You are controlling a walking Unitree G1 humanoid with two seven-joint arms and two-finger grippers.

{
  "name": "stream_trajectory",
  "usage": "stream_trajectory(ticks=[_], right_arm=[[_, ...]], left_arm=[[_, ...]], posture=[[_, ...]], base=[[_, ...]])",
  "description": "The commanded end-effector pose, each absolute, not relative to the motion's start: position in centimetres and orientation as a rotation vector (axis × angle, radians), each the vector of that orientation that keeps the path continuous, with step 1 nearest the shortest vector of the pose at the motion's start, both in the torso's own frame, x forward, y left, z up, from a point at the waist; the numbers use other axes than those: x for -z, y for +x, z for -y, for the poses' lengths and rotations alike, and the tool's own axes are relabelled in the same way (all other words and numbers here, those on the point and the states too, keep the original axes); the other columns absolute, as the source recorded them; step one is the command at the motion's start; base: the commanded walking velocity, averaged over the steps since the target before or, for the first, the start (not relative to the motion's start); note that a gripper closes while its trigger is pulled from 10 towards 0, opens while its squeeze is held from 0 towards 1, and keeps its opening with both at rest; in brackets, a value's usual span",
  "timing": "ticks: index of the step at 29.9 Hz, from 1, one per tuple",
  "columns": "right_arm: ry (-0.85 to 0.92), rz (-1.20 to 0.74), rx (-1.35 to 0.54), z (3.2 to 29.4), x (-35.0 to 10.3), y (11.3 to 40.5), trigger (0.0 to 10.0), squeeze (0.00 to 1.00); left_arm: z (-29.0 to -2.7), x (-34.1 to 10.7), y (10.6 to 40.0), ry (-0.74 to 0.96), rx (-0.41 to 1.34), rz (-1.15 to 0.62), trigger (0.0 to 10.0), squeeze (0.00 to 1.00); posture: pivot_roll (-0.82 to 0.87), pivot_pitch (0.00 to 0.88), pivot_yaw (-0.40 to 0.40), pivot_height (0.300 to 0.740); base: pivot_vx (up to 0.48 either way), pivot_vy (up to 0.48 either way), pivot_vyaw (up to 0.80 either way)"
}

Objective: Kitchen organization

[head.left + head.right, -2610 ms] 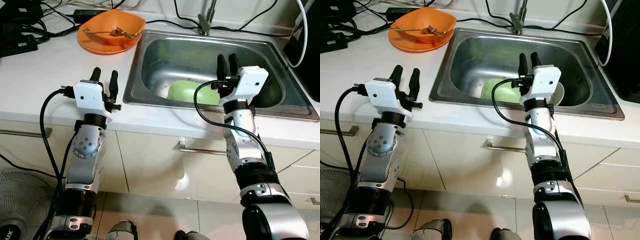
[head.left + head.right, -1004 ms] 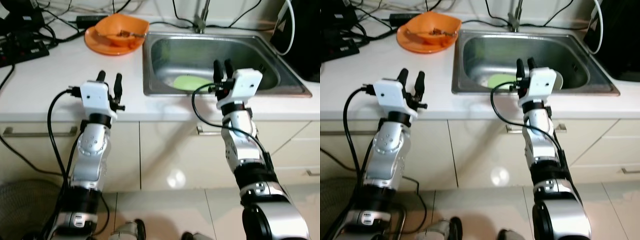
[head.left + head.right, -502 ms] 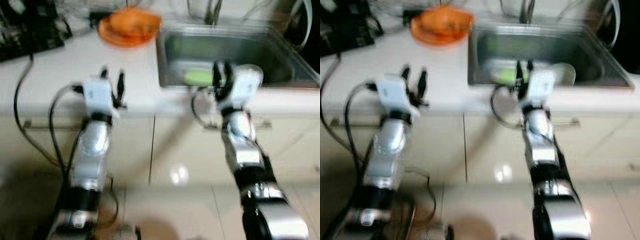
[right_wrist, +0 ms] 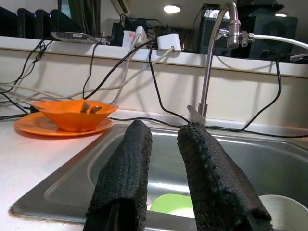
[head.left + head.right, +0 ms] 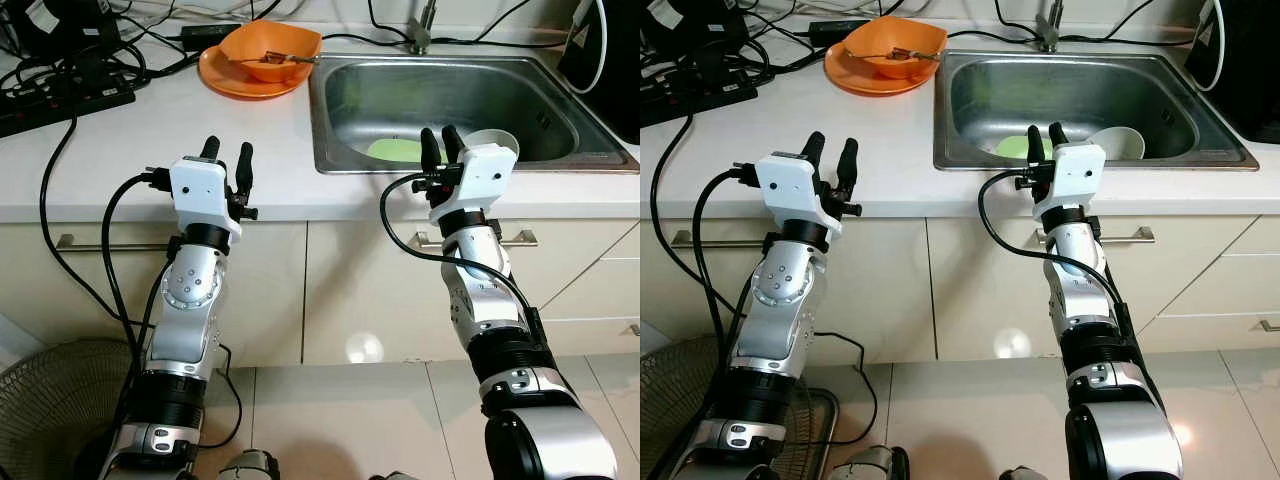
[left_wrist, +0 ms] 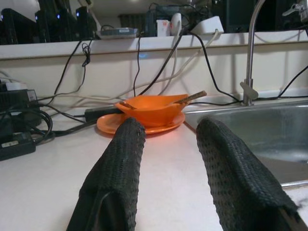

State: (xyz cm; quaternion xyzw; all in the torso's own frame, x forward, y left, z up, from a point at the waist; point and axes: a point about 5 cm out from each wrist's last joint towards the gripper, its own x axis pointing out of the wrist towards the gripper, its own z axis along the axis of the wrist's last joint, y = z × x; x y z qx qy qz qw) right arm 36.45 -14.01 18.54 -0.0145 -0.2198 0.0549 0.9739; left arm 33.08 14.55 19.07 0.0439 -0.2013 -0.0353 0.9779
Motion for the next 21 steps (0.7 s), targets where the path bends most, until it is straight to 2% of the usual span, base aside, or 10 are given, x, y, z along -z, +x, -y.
stream_trajectory(ticks=[1,4,12,16,21], right_arm=[[-0.023,0.442,-0.105,14.25,-18.74,36.54,10.0,0.0],[-0.043,0.441,-0.107,14.15,-18.79,36.55,10.0,0.0],[-0.057,0.442,-0.127,13.86,-18.65,36.45,10.0,0.0],[-0.045,0.441,-0.133,13.82,-18.71,36.5,10.0,0.0],[-0.057,0.442,-0.142,13.67,-18.68,36.45,10.0,0.0]], left_arm=[[-14.49,-19.51,33.05,0.089,0.07,0.414,10.0,0.0],[-14.69,-19.46,33.13,0.094,0.059,0.407,10.0,0.0],[-14.68,-19.41,33.14,0.101,0.059,0.402,10.0,0.0],[-14.67,-19.43,33.14,0.102,0.06,0.401,10.0,0.0],[-14.64,-19.43,33.11,0.102,0.062,0.402,10.0,0.0]], posture=[[0.16,0.119,-0.028,0.74],[0.16,0.118,-0.027,0.74],[0.16,0.12,-0.029,0.74],[0.16,0.12,-0.03,0.74],[0.16,0.121,-0.031,0.74]], base=[[0.0,0.0,0.0],[0.0,0.0,0.0],[0.269,0.0,0.33],[0.266,0.0,0.0],[0.266,0.0,0.54]])
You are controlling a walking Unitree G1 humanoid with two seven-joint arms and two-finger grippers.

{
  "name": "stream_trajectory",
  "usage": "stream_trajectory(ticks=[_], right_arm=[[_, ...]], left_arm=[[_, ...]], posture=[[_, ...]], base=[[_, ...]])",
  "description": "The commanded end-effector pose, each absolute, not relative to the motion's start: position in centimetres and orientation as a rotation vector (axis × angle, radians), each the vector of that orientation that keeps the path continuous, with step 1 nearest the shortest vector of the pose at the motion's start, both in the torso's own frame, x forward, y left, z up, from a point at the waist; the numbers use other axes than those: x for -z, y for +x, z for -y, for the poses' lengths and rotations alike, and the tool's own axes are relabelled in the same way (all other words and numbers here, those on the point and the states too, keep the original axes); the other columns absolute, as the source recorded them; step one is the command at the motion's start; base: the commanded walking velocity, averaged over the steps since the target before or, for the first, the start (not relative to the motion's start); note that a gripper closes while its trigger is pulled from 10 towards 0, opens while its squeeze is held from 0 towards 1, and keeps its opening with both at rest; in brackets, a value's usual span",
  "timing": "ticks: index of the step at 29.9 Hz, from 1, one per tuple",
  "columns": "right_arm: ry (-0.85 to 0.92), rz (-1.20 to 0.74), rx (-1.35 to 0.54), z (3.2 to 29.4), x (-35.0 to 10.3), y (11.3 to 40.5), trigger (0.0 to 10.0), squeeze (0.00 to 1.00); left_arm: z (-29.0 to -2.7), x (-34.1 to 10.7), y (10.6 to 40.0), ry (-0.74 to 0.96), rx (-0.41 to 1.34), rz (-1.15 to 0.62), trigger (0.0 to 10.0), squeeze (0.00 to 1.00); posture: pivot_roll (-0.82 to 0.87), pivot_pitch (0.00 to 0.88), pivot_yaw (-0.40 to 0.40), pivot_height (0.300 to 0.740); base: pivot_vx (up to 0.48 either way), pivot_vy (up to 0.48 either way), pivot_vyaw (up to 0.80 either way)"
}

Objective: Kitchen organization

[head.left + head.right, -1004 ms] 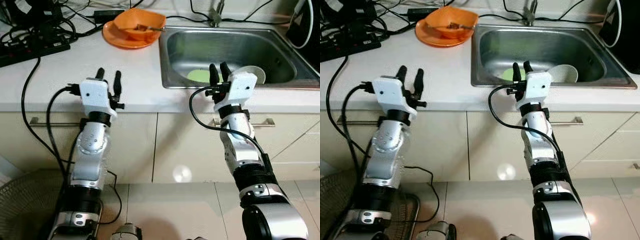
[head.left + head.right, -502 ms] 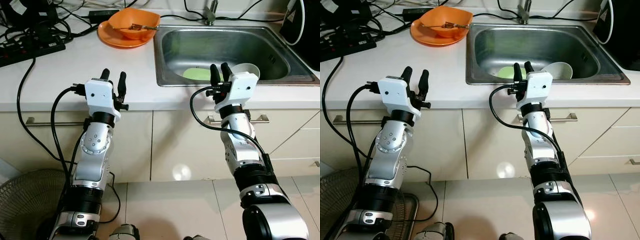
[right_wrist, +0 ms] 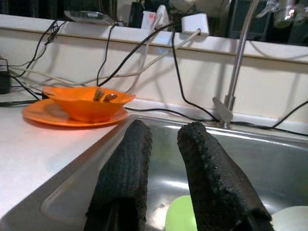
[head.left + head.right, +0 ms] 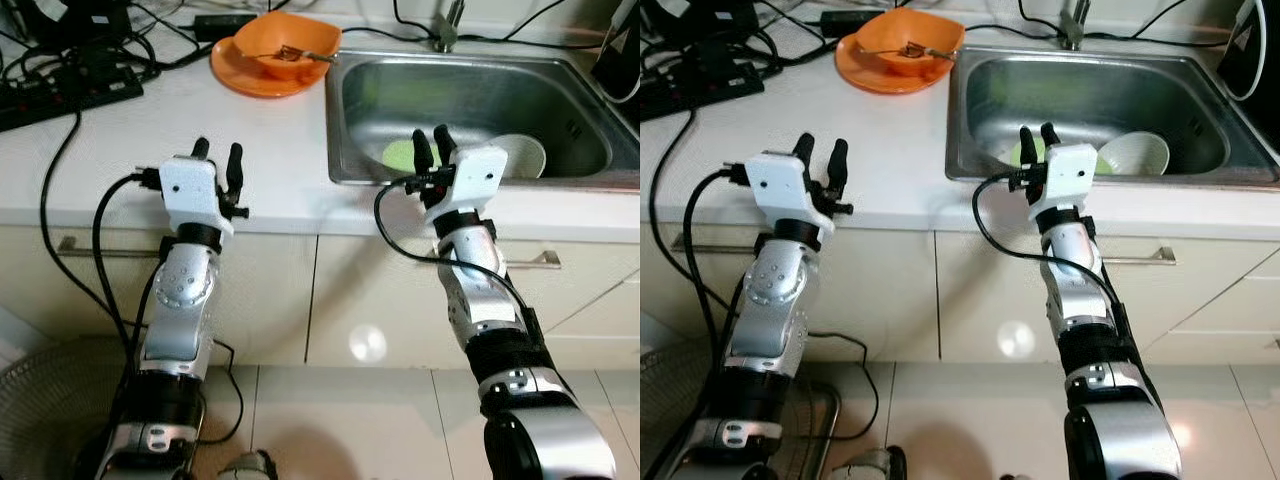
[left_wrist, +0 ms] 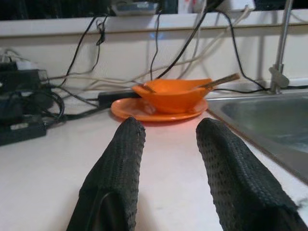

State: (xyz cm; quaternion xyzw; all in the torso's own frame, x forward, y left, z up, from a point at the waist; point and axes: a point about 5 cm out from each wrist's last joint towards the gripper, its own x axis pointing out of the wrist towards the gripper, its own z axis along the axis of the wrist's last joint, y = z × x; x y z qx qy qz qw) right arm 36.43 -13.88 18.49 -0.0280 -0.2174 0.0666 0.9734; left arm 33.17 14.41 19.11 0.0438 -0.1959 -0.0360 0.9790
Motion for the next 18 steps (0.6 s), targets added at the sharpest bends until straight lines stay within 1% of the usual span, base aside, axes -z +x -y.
stream_trajectory(ticks=[1,6,18], right_arm=[[-0.057,0.442,-0.142,13.67,-18.68,36.45,10.0,0.0],[-0.053,0.443,-0.142,13.66,-18.68,36.44,10.0,0.0],[-0.032,0.447,-0.14,13.71,-18.83,36.46,10.0,0.0]], left_arm=[[-14.64,-19.43,33.11,0.102,0.062,0.402,10.0,0.0],[-14.62,-19.43,33.11,0.102,0.062,0.402,10.0,0.0],[-14.51,-19.78,33.05,0.098,0.069,0.414,10.0,0.0]], posture=[[0.16,0.121,-0.031,0.74],[0.16,0.121,-0.031,0.74],[0.16,0.121,-0.031,0.74]], base=[[0.266,0.0,0.61],[0.266,0.0,0.61],[0.267,0.0,0.0]])
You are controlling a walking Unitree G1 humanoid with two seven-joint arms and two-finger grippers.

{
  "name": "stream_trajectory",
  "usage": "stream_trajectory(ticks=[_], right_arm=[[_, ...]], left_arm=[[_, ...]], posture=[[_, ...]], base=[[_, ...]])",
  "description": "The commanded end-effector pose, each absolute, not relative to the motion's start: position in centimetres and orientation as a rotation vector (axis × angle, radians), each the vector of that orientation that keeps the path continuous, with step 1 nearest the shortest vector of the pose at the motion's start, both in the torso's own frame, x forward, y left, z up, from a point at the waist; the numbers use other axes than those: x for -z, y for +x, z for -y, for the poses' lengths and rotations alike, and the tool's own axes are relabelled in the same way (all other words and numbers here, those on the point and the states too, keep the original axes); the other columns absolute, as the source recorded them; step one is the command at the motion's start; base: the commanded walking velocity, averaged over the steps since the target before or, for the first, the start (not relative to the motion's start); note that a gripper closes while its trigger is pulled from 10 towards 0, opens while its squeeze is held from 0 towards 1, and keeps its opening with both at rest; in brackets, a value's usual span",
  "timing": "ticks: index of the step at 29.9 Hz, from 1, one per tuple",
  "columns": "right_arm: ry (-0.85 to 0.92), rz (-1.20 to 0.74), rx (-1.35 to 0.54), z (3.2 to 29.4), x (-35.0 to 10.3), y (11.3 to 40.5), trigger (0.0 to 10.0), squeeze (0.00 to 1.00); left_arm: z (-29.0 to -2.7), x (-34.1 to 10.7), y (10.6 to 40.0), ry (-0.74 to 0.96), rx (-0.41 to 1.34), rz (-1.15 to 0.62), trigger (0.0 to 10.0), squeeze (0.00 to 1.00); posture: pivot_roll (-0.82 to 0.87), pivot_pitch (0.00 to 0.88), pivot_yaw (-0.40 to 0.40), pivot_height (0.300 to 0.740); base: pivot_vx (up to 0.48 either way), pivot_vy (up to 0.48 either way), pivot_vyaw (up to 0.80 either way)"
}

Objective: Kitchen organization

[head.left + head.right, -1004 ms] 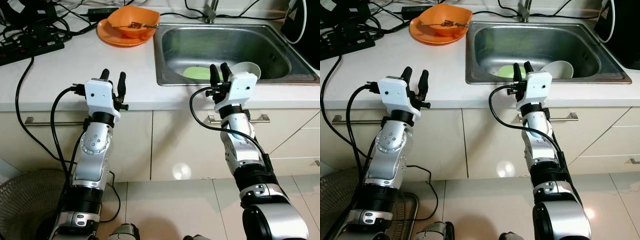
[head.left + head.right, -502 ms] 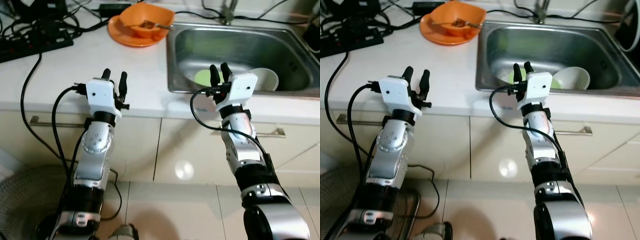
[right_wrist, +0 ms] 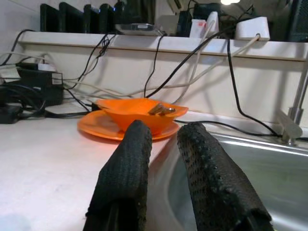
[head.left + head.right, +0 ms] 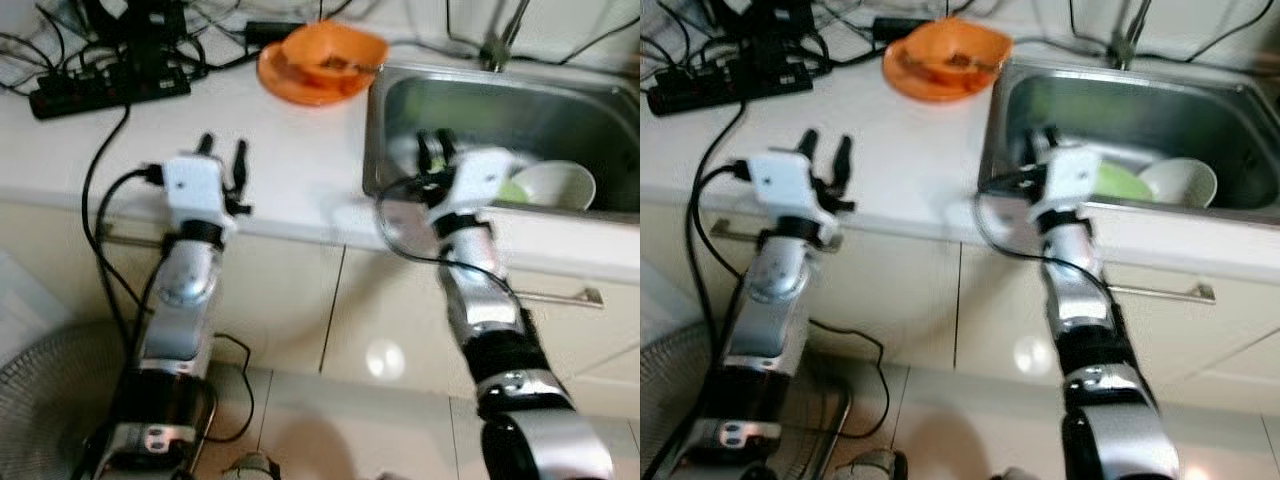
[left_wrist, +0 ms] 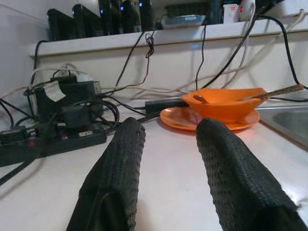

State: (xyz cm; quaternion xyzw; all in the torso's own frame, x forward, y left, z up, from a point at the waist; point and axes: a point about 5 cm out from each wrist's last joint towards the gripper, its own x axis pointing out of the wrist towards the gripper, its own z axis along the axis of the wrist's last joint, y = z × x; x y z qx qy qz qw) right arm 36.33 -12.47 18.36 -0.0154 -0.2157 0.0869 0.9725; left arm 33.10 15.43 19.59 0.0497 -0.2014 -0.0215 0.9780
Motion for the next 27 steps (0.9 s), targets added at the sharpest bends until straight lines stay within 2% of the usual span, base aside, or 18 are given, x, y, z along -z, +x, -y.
stream_trajectory(ticks=[1,9,13,27], right_arm=[[-0.031,0.446,-0.139,13.73,-18.84,36.47,10.0,0.0],[-0.019,0.421,-0.115,13.97,-18.64,36.66,10.0,0.0],[-0.011,0.425,-0.115,14.04,-18.78,36.73,10.0,0.0],[-0.018,0.443,-0.122,13.78,-18.92,36.56,10.0,0.0]], left_arm=[[-14.49,-19.79,33.05,0.098,0.071,0.414,10.0,0.0],[-14.46,-19.78,33.06,0.098,0.076,0.411,10.0,0.0],[-14.44,-19.77,33.07,0.099,0.077,0.409,10.0,0.0],[-14.33,-19.79,33.0,0.099,0.088,0.407,10.0,0.0]], posture=[[0.15,0.122,-0.03,0.74],[0.16,0.122,-0.031,0.74],[0.16,0.121,-0.031,0.74],[0.16,0.124,-0.03,0.74]], base=[[0.27,0.0,0.0],[0.271,0.0,0.0],[0.269,0.0,-0.65],[0.269,0.0,0.0]])
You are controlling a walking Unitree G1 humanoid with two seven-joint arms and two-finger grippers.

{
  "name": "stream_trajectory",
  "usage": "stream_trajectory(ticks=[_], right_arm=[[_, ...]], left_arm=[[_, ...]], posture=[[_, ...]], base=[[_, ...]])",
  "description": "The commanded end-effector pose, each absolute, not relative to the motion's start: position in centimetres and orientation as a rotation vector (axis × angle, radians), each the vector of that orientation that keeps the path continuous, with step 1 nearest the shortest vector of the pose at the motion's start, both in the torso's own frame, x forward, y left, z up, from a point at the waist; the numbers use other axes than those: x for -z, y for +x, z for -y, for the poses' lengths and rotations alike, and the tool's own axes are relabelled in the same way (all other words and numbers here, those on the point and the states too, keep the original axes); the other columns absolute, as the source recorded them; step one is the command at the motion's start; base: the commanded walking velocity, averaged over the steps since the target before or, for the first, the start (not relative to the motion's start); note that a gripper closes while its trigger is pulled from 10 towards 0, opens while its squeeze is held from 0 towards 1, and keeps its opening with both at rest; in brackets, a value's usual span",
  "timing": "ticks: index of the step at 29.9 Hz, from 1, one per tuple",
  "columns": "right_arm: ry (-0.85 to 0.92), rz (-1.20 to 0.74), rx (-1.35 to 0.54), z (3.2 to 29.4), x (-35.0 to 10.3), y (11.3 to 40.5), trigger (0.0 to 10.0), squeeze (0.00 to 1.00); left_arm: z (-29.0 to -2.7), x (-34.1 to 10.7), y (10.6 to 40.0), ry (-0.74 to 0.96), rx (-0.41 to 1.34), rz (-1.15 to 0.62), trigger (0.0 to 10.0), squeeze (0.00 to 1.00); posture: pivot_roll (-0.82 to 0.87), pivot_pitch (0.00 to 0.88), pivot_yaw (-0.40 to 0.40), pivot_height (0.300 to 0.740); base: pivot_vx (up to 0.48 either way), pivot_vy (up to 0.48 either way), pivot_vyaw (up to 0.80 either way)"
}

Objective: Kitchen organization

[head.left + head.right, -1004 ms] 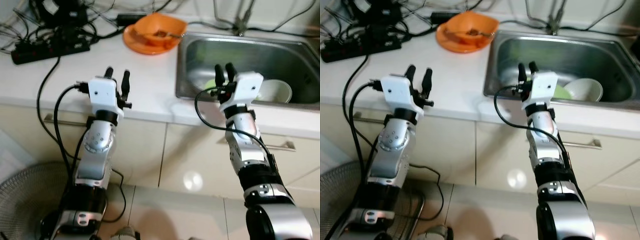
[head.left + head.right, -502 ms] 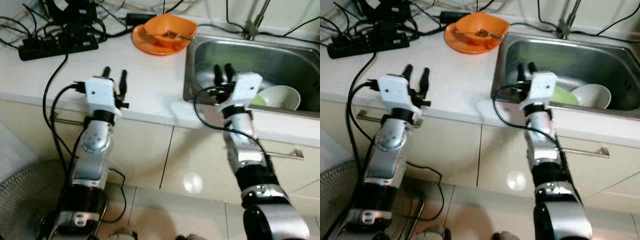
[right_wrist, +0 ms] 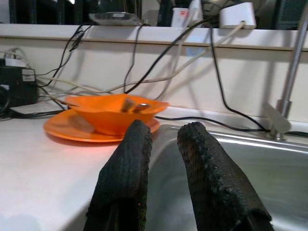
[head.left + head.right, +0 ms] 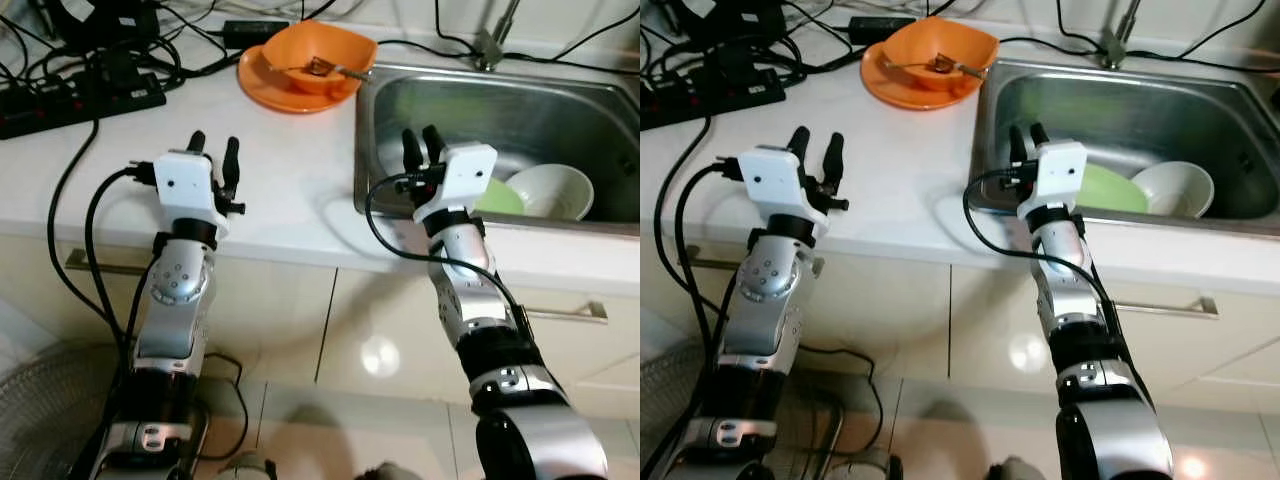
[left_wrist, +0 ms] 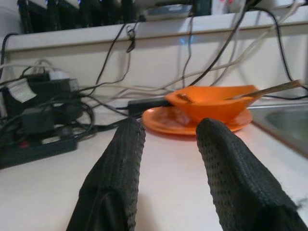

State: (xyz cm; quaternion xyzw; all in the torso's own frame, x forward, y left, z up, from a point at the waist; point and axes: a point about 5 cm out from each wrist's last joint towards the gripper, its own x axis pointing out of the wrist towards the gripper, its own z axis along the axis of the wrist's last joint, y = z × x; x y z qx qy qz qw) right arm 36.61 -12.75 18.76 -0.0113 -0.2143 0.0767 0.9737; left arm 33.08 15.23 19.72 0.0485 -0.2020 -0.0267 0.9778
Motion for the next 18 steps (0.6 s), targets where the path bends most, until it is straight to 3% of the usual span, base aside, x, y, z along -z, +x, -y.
stream_trajectory(ticks=[1,18], right_arm=[[-0.018,0.446,-0.121,13.79,-18.95,36.55,10.0,0.0],[-0.023,0.459,-0.12,13.76,-19.06,36.49,10.0,0.0]], left_arm=[[-14.31,-19.8,33.0,0.099,0.089,0.407,10.0,0.0],[-14.23,-20.04,33.01,0.098,0.098,0.413,10.0,0.0]], posture=[[0.16,0.124,-0.03,0.74],[0.16,0.121,-0.028,0.74]], base=[[0.27,0.0,0.0],[0.27,0.0,0.0]])
